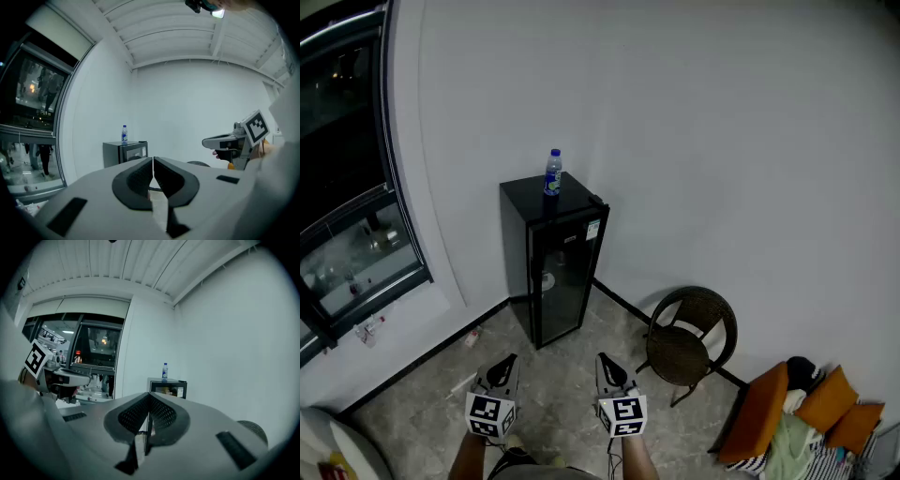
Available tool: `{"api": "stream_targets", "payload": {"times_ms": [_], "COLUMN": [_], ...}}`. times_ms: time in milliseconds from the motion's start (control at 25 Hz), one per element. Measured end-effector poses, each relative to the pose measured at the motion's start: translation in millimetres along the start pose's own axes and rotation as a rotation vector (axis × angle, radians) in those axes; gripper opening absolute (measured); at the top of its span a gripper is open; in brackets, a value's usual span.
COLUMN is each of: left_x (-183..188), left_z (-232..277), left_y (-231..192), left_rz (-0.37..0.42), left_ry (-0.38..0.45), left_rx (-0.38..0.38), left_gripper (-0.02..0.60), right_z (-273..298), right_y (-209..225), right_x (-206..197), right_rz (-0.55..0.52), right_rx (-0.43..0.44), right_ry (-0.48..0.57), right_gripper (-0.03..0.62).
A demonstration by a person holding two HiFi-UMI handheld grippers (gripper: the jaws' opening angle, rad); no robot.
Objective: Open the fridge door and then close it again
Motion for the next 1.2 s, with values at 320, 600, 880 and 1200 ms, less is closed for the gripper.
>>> {"api": "stream_targets", "payload": {"times_ms": [320,600,880,1200], "left_x": [-1.2,-1.3,-4.3,0.5], "left_z": [4.7,11.8,20.0,69.5], "left_y": [0.8,1.0,-0.3,-39.3], "left_rz": [0.0,-0.006,-0.021,-0.027], "left_ry": [-0.001,-0.005,-0.009,-0.013], "left_rx": [0.0,0.003,0.006,-0.003], "left_gripper": [0.012,0.012,0.012,0.012], "right_z": [3.9,9.0,18.9,69.2], "right_y": [3.4,8.6,10.8,19.5], "right_x": [0.1,-1.9,-7.5,-8.8], "right_rz": [0.016,0.019,0.007,-0.028], "right_rx": [-0.003,0.007,0.028,0.012], "right_ry": [0.038,0.039,0.026,0.028], "right_gripper": [0.025,0.025,0.025,0.025]}}
Point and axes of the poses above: the fingertips, and each gripper's own axes: z forward along the fingers, y to its right, x out of its top, the point moved 2 cm from there along -z, backward along the fingers, and after that the axes turned 11 degrees about -z, right-handed, at the moved point
